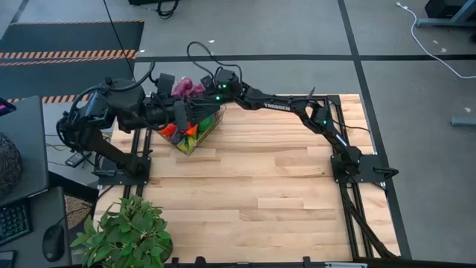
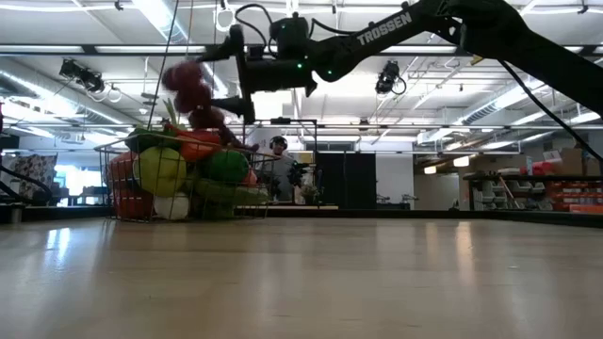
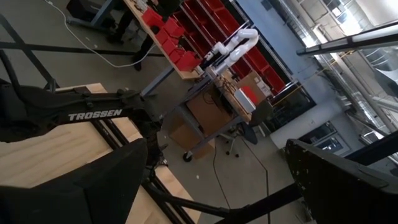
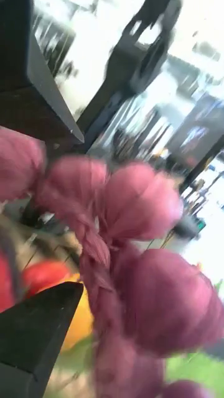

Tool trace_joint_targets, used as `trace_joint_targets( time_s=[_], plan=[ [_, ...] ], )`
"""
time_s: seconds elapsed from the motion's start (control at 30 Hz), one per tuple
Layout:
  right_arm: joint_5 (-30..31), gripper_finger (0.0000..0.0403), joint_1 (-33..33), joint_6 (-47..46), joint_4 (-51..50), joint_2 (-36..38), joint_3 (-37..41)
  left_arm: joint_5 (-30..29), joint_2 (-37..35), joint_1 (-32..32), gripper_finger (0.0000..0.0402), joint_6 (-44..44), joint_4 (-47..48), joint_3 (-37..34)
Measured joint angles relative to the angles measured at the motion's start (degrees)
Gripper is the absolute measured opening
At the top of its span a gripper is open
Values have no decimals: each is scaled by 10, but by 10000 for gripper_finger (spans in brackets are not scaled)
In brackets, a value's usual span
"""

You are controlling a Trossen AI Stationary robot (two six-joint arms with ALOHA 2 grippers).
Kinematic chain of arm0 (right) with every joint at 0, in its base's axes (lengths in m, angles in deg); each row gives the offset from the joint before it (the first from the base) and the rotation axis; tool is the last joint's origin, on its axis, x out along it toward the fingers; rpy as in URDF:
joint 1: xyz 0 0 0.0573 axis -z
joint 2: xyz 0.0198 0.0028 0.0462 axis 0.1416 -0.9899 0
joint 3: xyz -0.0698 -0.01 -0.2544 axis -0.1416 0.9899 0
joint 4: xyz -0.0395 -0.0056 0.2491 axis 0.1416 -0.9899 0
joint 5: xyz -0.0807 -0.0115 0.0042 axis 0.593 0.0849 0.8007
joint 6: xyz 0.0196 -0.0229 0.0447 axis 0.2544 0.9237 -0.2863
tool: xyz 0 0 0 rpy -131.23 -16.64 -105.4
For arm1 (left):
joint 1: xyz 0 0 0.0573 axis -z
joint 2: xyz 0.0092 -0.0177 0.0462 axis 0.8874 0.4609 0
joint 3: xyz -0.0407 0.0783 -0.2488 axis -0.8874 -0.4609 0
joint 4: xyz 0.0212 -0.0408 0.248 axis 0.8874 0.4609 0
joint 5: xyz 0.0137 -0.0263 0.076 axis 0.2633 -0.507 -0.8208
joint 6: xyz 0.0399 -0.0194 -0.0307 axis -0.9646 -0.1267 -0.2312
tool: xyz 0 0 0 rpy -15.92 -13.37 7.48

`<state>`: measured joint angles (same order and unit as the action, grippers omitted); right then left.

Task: Build produce basket
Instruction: Put the purple garlic into the wire basket, then return to Home Position

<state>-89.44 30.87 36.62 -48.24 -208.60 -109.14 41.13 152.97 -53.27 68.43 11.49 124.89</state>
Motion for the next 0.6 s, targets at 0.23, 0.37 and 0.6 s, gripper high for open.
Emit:
trace_joint_targets(
  time_s=[0.23, 0.37, 0.6],
  plan=[
    [27, 382, -4, 76, -95, -6, 0, 0, 0, 6, 387, 2, 5, 0],
    [12, 382, -4, 58, -90, -10, 1, 0, 0, 6, 387, 3, 5, 0],
    [-14, 382, -1, 32, -45, 4, -2, 0, 0, 6, 387, 3, 17, 0]
  ],
)
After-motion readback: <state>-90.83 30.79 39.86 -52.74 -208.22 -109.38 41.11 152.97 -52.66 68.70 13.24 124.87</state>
